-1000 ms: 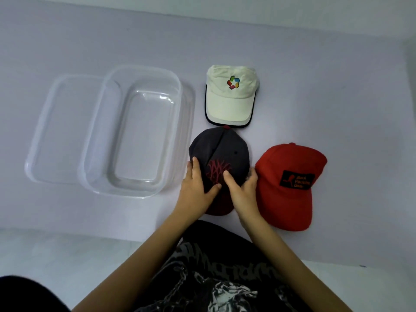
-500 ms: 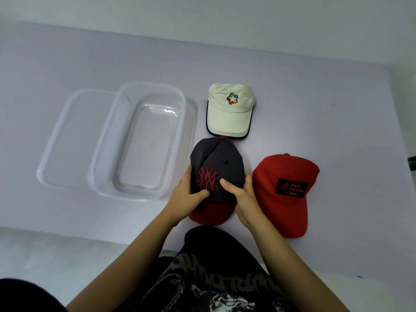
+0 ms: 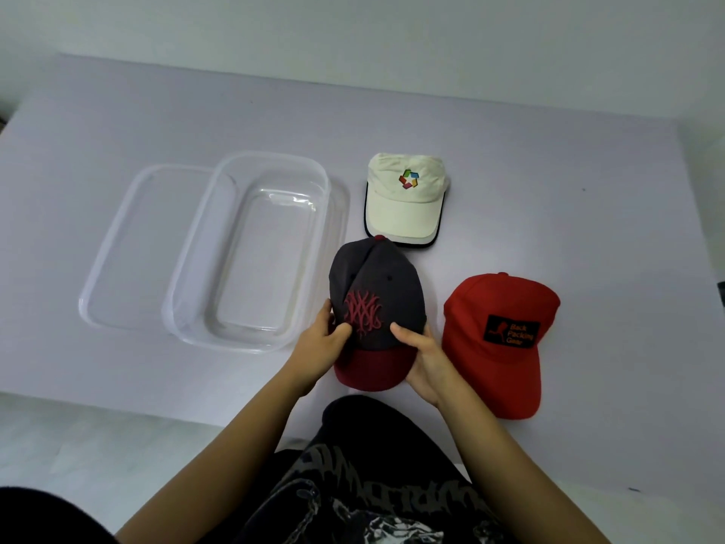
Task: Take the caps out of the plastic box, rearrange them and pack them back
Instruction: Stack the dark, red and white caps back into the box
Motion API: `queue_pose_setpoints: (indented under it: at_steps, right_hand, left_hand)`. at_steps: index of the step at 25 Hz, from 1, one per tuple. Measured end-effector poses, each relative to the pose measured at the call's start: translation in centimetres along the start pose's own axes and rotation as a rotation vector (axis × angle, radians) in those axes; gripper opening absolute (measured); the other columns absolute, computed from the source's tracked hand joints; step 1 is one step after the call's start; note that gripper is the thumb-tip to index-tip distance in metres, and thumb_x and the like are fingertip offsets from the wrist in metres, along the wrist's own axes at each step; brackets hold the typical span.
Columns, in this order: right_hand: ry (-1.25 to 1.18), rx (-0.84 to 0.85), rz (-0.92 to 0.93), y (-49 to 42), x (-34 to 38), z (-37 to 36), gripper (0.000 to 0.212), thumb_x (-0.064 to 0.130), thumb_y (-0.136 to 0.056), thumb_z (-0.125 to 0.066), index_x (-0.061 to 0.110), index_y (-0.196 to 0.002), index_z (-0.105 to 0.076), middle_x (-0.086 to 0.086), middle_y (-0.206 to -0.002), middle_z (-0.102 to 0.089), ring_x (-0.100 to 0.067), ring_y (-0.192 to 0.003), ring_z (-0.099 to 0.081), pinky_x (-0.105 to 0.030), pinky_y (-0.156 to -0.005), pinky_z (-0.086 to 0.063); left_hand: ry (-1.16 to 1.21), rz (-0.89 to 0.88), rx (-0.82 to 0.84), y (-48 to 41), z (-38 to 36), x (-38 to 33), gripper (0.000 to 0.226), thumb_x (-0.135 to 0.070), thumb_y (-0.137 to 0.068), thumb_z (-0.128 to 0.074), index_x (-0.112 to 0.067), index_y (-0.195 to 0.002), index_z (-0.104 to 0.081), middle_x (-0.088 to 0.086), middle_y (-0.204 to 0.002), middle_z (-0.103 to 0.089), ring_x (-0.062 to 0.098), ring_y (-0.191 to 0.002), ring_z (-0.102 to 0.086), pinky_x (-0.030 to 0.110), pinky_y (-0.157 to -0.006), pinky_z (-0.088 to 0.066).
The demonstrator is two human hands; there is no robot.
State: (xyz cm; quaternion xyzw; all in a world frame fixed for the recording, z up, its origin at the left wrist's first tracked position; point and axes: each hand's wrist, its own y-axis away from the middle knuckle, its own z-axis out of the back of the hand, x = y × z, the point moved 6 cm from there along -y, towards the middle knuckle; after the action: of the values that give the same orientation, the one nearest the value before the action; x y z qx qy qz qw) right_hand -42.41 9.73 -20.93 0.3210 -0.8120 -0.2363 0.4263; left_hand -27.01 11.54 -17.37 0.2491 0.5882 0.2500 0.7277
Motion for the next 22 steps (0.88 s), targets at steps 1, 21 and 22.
queue_pose_setpoints:
  at_steps: [1,21,22]
  right_hand:
    - [-0.012,0.024,-0.048,0.1,-0.3,-0.2,0.074,0.012,-0.065,-0.075,0.012,-0.133,-0.047,-0.013,-0.129,-0.060,-0.031,-0.117,-0.058,-0.047,-0.095,-0.050]
    - [-0.103,0.202,0.208,6.1,7.4,-4.8,0.084,0.059,-0.065,-0.072,0.014,-0.133,-0.051,-0.012,-0.131,-0.059,-0.028,-0.118,-0.058,-0.039,-0.084,-0.054]
    - [-0.074,0.213,0.226,6.2,8.0,-4.6,0.085,0.059,-0.066,-0.071,0.015,-0.135,-0.049,-0.012,-0.132,-0.058,-0.028,-0.120,-0.056,-0.039,-0.086,-0.053]
  left_hand:
    - [-0.008,0.000,0.001,-0.1,0.0,-0.1,0.064,-0.038,-0.077,-0.044,-0.041,-0.140,-0.032,0.007,-0.129,-0.058,0.037,-0.120,-0.048,0.049,-0.098,-0.046]
    - [0.887,-0.061,0.423,3.3,-2.3,-6.4,0.063,-0.026,-0.040,-0.096,-0.013,-0.099,-0.077,0.010,-0.104,-0.074,0.022,-0.093,-0.072,0.035,-0.077,-0.059]
    - [0.910,-0.093,0.444,3.4,-2.6,-6.6,0.061,-0.026,-0.043,-0.095,-0.014,-0.099,-0.077,0.010,-0.104,-0.074,0.022,-0.093,-0.072,0.036,-0.078,-0.059]
